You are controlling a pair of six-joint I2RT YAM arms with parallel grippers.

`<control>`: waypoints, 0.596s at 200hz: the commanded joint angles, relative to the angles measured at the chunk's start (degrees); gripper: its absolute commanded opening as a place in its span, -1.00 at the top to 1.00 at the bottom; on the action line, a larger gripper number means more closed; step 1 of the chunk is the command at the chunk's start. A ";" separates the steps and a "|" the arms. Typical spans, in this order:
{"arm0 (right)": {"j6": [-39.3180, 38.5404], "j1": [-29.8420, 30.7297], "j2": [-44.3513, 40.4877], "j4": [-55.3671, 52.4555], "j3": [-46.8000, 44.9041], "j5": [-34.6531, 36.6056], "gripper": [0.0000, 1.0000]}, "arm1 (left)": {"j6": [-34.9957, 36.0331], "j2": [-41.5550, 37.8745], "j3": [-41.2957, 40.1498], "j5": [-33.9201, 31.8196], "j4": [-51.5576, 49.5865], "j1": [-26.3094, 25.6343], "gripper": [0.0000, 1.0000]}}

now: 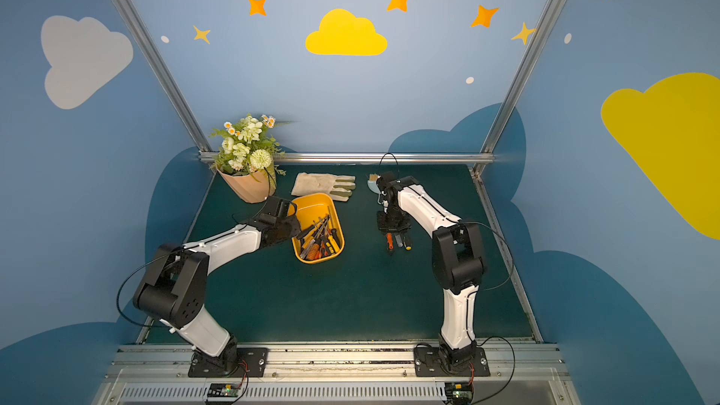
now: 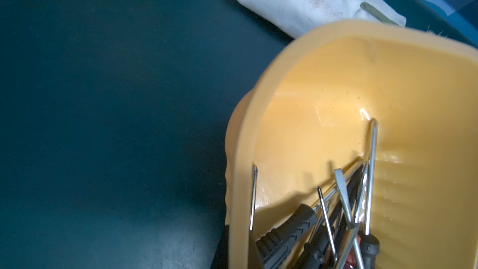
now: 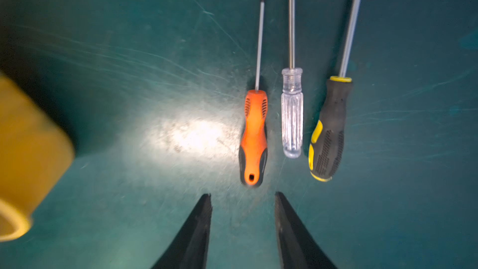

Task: Take out the screwdriver from the storage box
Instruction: Adjust the screwdriver at the center of the board, then pick up the screwdriver from the storage box.

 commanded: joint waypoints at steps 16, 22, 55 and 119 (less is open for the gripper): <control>-3.83 4.78 -4.14 1.97 3.47 -8.56 0.16 | -0.24 -0.15 0.49 4.90 5.57 -0.20 0.95; -4.30 5.64 -4.33 2.53 3.84 -9.38 0.15 | 0.03 -0.46 -0.09 5.53 6.86 -0.20 0.95; -6.24 10.22 -3.02 4.37 6.00 -13.31 0.16 | 1.63 -1.14 -0.56 8.33 10.53 -0.22 0.95; -6.71 16.84 4.05 3.71 11.17 -11.64 0.16 | 4.69 -2.72 -0.80 9.88 13.53 -0.20 0.95</control>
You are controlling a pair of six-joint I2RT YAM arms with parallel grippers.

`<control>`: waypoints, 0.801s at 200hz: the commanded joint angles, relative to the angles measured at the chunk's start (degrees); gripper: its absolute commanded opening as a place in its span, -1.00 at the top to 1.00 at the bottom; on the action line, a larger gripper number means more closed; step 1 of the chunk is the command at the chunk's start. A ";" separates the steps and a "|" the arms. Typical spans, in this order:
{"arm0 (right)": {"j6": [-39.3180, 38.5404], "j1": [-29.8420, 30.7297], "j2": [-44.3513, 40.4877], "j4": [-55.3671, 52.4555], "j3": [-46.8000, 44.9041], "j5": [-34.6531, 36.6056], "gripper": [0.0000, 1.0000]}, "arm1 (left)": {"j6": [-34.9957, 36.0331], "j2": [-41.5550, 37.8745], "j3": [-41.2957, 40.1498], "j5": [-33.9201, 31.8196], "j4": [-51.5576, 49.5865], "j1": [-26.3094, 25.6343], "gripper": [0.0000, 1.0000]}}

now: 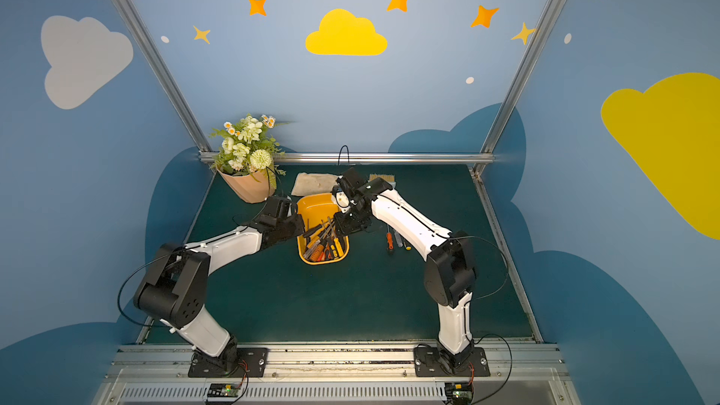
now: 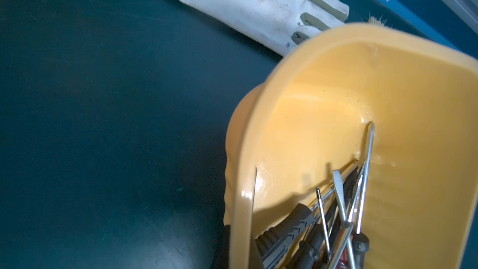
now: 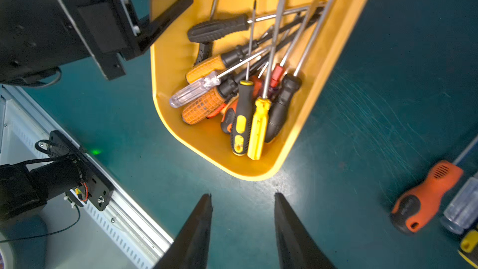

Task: Take out the screwdriver from the storage box
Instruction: Pick up the screwdriver from the storage box.

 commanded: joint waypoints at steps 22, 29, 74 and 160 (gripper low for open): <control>0.33 2.00 9.47 -4.87 8.29 1.09 0.17 | 0.80 -4.03 -1.70 4.55 11.43 -0.01 0.95; 0.48 2.23 11.21 -6.69 10.40 1.76 0.18 | 1.04 -4.46 -2.06 4.59 12.33 -0.02 0.95; 0.77 4.38 18.06 -12.08 16.22 5.91 0.16 | 2.25 -5.89 -2.25 3.90 11.49 -0.01 0.95; 2.45 6.40 23.12 -15.50 16.99 10.57 0.14 | 1.48 -6.43 -2.34 3.36 10.68 0.00 0.95</control>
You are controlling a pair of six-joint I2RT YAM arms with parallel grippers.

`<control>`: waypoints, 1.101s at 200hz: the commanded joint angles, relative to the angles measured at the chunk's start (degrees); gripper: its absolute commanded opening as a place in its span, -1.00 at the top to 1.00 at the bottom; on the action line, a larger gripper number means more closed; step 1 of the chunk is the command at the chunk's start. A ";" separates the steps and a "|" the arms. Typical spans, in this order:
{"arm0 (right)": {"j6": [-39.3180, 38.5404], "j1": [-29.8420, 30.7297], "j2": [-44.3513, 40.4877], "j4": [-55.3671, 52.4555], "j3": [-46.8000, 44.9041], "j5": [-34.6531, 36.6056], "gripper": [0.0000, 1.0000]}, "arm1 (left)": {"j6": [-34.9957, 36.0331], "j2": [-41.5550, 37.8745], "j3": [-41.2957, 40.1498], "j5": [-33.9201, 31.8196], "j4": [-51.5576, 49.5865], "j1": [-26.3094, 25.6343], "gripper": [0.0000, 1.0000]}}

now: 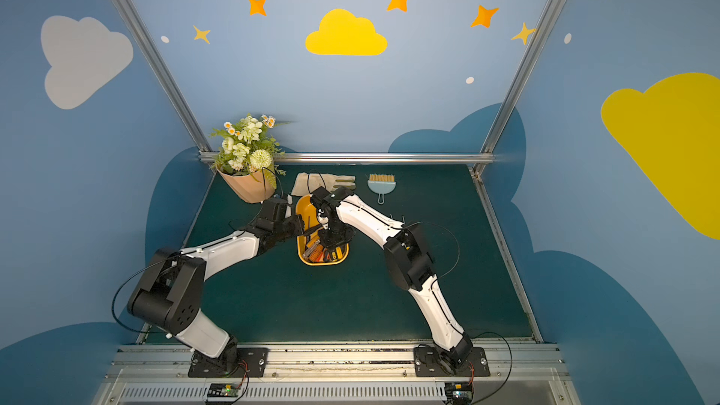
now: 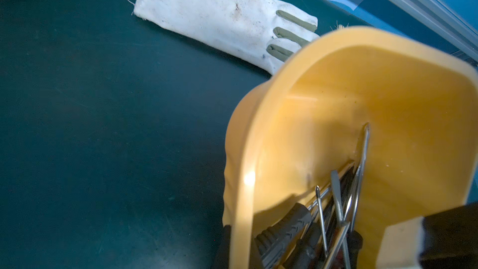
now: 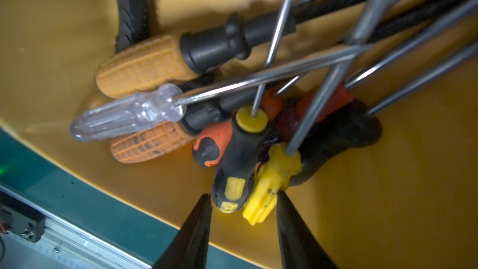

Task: Take out the screwdriver from the storage box
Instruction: Pick up the screwdriver from the storage box.

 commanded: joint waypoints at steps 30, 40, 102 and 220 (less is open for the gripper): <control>1.61 0.53 4.73 -5.39 2.29 3.83 0.27 | -2.06 -3.65 1.09 2.47 5.24 0.00 0.95; 1.72 0.53 4.77 -5.36 2.07 3.83 0.30 | -2.17 -3.66 1.09 2.47 5.19 0.00 0.95; 2.15 0.53 4.53 -4.13 2.00 3.28 0.74 | -2.20 -3.27 1.19 2.38 4.63 -0.01 0.95; 2.42 0.71 5.30 -2.34 -0.04 -0.10 0.28 | -2.69 -2.00 2.39 2.82 3.59 0.00 0.95</control>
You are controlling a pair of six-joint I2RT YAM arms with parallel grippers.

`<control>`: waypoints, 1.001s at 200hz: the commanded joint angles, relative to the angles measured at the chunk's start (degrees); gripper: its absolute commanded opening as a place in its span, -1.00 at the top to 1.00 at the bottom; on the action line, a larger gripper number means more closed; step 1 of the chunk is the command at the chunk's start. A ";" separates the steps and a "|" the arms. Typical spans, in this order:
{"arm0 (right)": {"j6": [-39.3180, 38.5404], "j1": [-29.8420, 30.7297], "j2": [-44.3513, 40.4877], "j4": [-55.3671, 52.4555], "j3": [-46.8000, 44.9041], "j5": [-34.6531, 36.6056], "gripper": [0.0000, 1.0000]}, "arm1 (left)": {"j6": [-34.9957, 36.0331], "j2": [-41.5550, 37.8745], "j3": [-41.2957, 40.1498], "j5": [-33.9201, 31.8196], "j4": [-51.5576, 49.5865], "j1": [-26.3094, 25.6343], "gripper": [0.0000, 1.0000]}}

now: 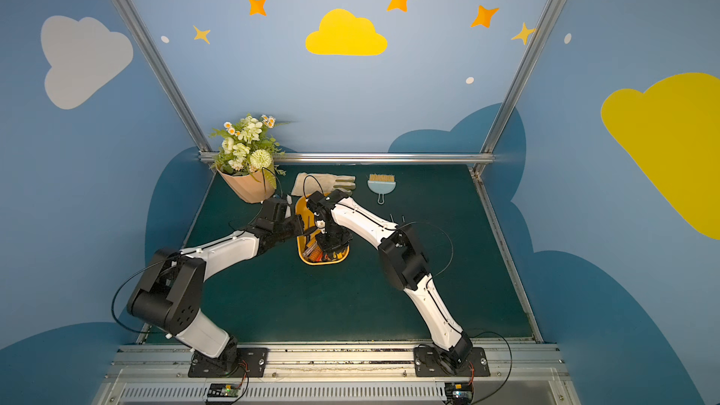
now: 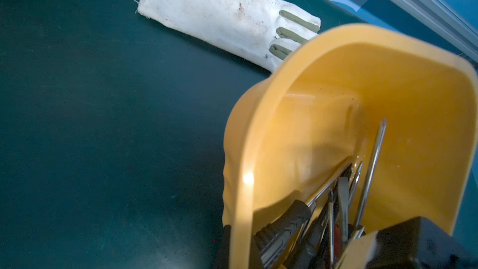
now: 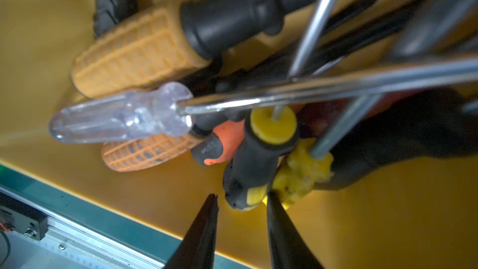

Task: Take out the screwdriver from the storage box
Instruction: Pick up the screwdriver from the storage box.

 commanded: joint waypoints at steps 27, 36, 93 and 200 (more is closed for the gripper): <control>1.89 -0.26 4.09 -0.04 -2.12 0.78 0.27 | -1.98 -1.83 2.41 3.12 3.96 0.05 0.95; 2.24 -0.30 4.60 -0.26 -2.08 1.32 0.26 | -2.02 -1.82 2.41 3.21 3.92 0.00 0.95; 3.77 -0.24 5.42 -0.37 -2.62 5.17 0.33 | -2.01 -1.95 2.41 2.96 3.68 0.04 0.95; 2.42 -0.19 -7.31 7.42 -8.75 5.17 1.00 | -2.08 -0.73 3.44 0.49 0.28 0.12 0.95</control>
